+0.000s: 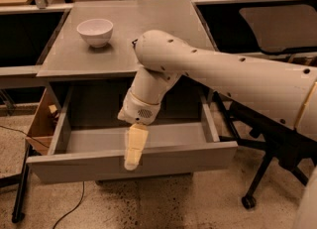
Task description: Open top drawer
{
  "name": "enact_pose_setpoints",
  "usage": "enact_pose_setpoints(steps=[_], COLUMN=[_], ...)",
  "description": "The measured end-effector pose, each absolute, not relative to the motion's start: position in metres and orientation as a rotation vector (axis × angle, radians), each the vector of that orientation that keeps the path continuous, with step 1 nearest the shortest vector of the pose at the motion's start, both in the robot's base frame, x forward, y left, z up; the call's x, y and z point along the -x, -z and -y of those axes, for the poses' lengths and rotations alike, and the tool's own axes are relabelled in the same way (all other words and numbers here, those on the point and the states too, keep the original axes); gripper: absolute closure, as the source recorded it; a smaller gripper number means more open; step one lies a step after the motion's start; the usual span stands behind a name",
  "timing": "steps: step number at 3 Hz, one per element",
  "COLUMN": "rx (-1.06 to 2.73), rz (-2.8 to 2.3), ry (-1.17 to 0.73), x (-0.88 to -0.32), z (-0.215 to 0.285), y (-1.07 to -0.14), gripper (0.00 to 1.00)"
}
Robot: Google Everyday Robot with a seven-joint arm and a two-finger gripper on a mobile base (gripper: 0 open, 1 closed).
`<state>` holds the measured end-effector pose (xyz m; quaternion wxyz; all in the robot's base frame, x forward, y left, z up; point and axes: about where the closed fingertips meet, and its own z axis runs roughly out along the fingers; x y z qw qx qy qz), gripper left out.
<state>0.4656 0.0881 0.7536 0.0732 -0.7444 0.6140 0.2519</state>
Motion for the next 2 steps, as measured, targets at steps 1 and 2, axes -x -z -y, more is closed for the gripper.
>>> enact_pose_setpoints(steps=[1, 2], rx=[2.127, 2.127], rz=[-1.889, -1.889], ry=[-0.675, -0.675], x=[-0.4852, -0.4851], z=[-0.0842, -0.0842], y=[-0.7585, -0.7585], gripper=[0.00, 0.00])
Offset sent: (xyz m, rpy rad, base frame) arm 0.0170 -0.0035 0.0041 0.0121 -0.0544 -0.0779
